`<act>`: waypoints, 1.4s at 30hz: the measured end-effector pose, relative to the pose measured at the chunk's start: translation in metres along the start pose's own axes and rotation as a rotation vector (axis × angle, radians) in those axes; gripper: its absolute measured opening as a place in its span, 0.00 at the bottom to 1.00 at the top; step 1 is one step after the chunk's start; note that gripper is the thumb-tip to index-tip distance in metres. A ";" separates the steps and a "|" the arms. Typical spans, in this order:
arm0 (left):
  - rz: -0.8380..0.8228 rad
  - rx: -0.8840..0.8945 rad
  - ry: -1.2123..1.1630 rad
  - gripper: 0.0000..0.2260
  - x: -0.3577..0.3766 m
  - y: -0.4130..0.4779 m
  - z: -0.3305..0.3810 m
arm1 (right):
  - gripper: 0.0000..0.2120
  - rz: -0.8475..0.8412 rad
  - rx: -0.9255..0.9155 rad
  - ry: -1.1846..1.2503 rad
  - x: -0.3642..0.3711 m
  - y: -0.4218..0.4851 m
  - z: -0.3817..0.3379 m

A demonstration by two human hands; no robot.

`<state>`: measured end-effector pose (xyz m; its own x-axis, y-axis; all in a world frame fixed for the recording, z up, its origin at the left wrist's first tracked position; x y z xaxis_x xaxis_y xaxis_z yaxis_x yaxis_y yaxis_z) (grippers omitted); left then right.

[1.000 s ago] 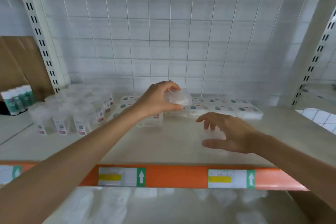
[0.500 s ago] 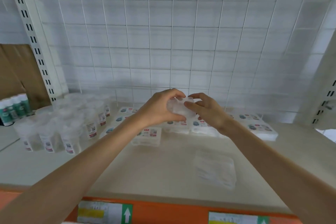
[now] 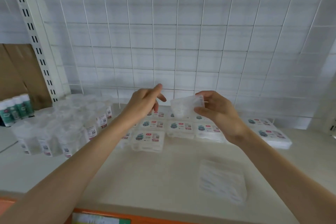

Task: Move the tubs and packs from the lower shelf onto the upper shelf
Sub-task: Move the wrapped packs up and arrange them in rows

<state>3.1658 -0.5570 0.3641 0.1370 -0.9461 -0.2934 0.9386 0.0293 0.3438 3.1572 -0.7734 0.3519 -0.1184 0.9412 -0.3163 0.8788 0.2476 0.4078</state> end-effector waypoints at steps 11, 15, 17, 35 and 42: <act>-0.273 -0.322 -0.249 0.12 0.040 -0.018 -0.021 | 0.16 -0.088 -0.047 -0.073 0.016 -0.006 0.006; -0.247 -0.334 -0.384 0.12 0.042 -0.016 -0.025 | 0.19 -0.072 -0.012 -0.164 0.014 -0.005 0.009; -0.233 -0.308 -0.419 0.11 0.041 -0.015 -0.023 | 0.20 -0.078 0.069 -0.151 0.014 -0.006 0.012; -0.308 -0.158 -0.219 0.12 0.053 -0.019 -0.016 | 0.23 -0.122 0.270 0.081 0.023 -0.011 0.027; -0.297 -0.125 -0.152 0.07 0.051 -0.019 -0.014 | 0.35 -0.076 -0.022 -0.507 0.012 -0.009 0.006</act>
<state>3.1599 -0.6017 0.3302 -0.1878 -0.9562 -0.2245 0.9632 -0.2240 0.1484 3.1506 -0.7663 0.3390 0.0620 0.6921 -0.7191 0.8656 0.3214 0.3839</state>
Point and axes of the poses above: each hand's wrist, its own y-axis towards the middle knuckle, its own x-axis out of the palm, z = x × y, the point moved 9 cm from there along y, towards the middle knuckle, and after that the axes turned 13 degrees about -y, right-handed, at the moved point
